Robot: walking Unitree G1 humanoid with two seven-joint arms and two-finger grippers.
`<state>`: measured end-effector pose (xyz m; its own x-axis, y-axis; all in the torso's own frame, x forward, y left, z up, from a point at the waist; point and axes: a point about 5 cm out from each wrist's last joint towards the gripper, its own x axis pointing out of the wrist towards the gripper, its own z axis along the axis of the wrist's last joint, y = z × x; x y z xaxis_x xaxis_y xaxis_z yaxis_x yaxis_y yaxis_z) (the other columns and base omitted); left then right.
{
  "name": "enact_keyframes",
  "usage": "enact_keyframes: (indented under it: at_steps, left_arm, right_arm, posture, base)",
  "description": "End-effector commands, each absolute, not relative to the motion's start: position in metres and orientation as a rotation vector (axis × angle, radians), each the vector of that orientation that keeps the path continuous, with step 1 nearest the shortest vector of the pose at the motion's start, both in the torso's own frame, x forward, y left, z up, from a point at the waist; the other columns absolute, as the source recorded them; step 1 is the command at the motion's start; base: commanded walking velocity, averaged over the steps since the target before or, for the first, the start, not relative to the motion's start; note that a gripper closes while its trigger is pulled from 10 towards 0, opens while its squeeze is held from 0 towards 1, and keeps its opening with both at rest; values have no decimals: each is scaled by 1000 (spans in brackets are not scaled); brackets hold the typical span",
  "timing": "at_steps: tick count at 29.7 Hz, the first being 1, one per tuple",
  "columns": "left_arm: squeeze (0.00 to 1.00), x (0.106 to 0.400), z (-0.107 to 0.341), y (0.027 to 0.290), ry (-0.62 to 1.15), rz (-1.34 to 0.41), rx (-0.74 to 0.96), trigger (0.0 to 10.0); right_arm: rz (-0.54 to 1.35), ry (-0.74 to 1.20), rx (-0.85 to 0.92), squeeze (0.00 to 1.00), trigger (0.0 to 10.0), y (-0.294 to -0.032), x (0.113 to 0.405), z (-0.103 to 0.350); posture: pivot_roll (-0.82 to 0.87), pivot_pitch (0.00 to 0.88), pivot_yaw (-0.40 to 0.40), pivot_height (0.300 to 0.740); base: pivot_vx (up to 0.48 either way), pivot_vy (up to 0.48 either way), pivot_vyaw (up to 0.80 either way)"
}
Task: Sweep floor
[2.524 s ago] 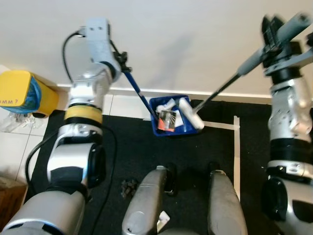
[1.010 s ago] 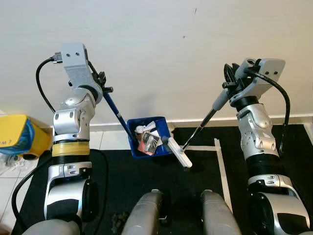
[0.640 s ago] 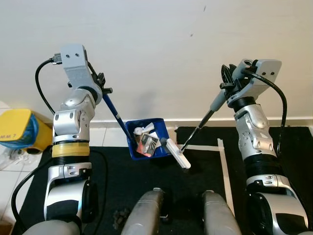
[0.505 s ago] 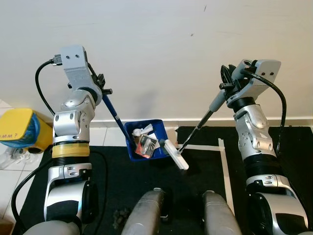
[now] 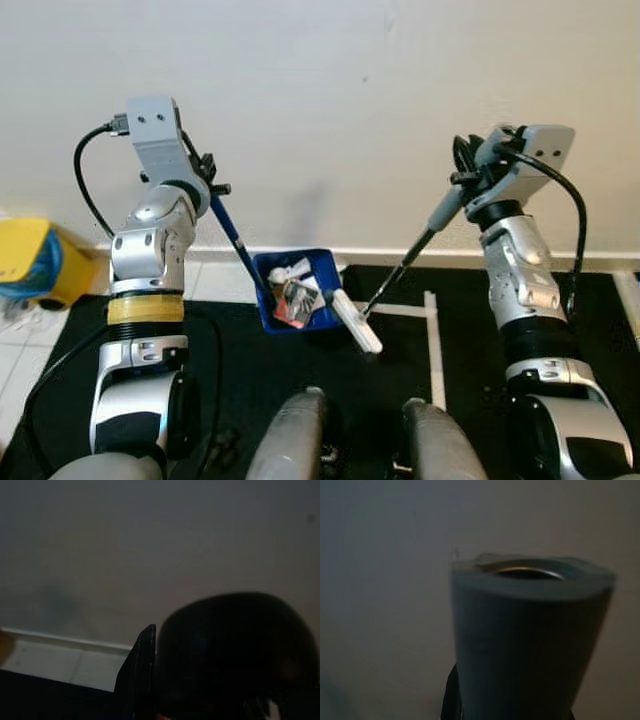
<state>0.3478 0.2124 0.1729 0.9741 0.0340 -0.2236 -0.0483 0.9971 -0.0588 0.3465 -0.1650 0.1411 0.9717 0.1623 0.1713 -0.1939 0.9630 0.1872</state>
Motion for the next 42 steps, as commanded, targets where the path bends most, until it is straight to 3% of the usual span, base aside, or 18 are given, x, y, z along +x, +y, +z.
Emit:
enact_keyframes:
  at_steps: [1, 26, 42]
  left_arm:
    - [0, 349, 191, 209, 129, 20, -88, 10000]
    - [0, 348, 189, 209, 139, 22, -92, 10000]
    - [0, 347, 185, 209, 157, 33, -93, 10000]
  right_arm:
    - [197, -133, 210, 0, 10000, -160, 345, 135]
    - [212, -128, 209, 0, 10000, -157, 345, 135]
    - [220, -128, 207, 0, 10000, -156, 345, 134]
  posture:
    - [-15, 44, 91, 740]
    - [-15, 45, 87, 740]
    - [-16, 39, 87, 740]
  base:
    - [0, -319, 0]
    - [0, -305, 0]
    - [0, 0, 0]
